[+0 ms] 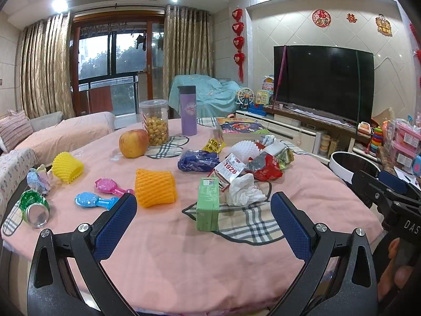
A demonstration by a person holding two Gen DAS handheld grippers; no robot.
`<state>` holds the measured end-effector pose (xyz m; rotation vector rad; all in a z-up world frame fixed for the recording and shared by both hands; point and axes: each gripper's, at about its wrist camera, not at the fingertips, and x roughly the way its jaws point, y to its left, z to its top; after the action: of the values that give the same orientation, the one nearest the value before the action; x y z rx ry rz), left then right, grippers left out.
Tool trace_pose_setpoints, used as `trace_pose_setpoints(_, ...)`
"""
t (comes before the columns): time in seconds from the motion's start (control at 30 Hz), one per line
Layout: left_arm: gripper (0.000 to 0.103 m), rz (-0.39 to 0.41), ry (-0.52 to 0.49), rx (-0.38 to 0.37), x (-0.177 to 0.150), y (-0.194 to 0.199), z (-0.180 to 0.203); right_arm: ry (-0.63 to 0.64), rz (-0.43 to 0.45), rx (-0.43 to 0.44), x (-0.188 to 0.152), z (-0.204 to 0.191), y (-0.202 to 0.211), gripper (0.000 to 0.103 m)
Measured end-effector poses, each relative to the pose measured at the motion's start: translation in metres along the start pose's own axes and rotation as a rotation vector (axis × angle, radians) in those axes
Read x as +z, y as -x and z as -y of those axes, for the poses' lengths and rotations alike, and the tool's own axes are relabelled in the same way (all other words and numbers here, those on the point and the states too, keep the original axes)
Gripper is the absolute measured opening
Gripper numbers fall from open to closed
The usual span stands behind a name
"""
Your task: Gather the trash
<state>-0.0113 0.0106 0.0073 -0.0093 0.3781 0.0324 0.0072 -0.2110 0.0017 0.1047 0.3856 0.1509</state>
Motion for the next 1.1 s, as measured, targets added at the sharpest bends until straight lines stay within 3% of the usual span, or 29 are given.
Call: trace_pose_setpoints(1.1,0.103,-0.026,0.003,0.001,-0.006,-0.008,-0.001,-0.026,-0.041,0.042,-0.004,0.002,-0.01,0.103)
